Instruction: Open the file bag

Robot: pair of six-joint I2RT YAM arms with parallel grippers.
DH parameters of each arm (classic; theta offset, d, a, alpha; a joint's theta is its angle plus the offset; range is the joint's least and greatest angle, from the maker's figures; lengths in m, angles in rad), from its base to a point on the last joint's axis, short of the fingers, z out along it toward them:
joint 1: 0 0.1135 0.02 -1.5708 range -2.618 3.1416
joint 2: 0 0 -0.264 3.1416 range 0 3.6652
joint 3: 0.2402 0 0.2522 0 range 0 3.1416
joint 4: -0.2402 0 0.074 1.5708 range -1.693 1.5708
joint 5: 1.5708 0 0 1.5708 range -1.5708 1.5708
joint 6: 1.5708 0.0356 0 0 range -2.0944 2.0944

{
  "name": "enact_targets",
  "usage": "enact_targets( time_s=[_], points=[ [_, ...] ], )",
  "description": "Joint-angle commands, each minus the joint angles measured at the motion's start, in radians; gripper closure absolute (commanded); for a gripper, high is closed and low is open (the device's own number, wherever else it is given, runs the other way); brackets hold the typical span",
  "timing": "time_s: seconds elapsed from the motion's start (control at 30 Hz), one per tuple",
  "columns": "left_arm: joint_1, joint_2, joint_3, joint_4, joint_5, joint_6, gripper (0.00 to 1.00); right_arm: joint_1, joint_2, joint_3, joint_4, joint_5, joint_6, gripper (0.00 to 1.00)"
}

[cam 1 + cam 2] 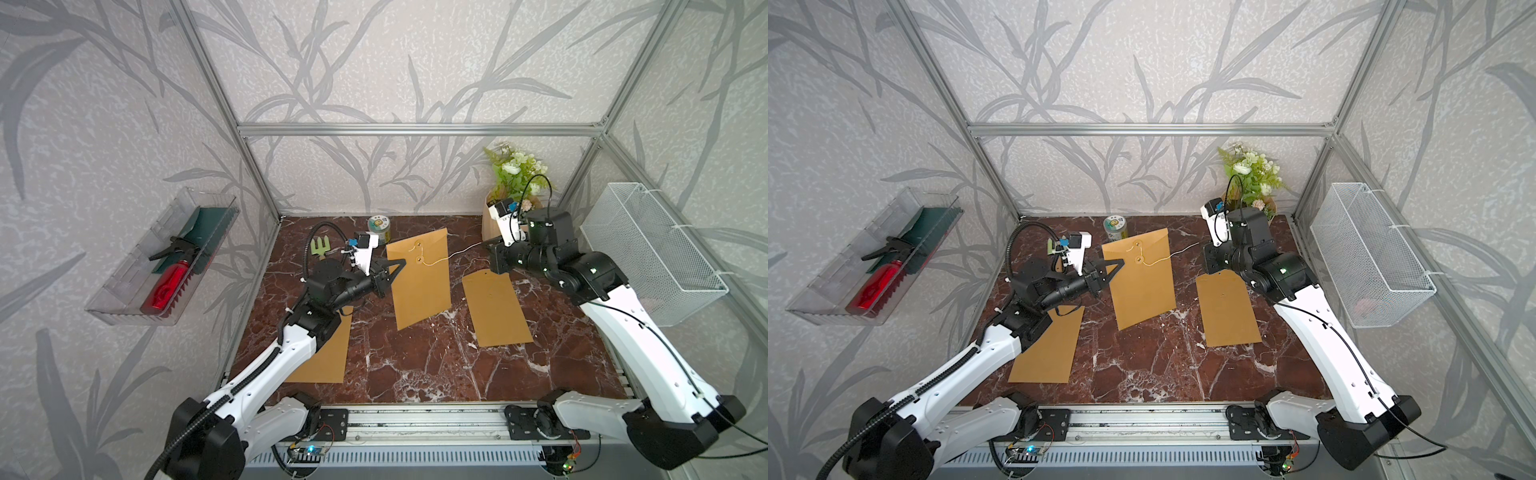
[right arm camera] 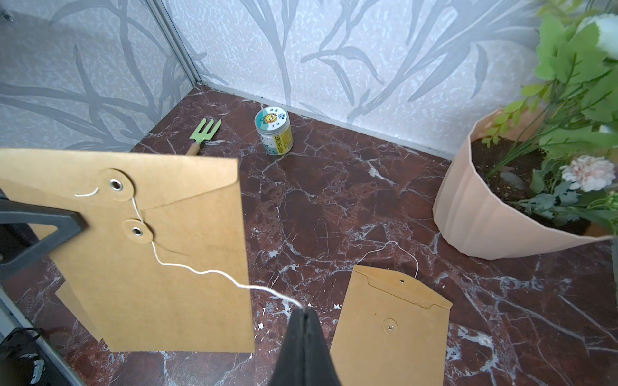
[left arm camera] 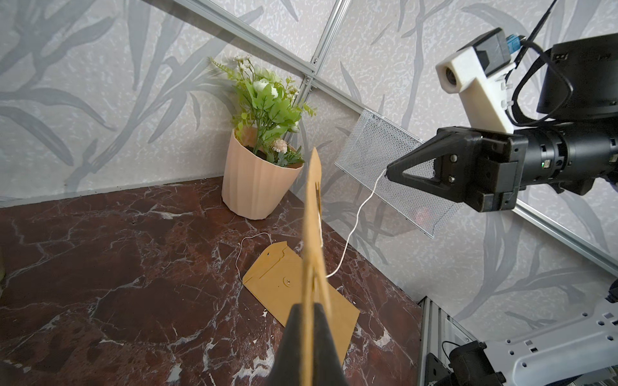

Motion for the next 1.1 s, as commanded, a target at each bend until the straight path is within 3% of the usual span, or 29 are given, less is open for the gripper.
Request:
enact_targets(
  time_s=[0.0,0.57,0.83,1.07],
  points=[
    [0.003,-0.004,-0.015,0.019,0.026,0.024,1.00,-0.005,0.015,0.048,-0.028,0.017,-0.019,1.00],
    [-0.004,0.052,-0.063,0.114,0.131,-0.021,1.00,-0.006,0.079,0.161,-0.041,-0.020,-0.026,1.00],
    [-0.025,0.094,-0.052,0.138,0.142,-0.032,1.00,-0.003,0.125,0.205,-0.027,-0.101,-0.008,1.00],
    [-0.044,0.135,-0.030,0.170,0.141,-0.045,1.00,0.035,0.168,0.241,-0.020,-0.096,-0.003,1.00]
  ],
)
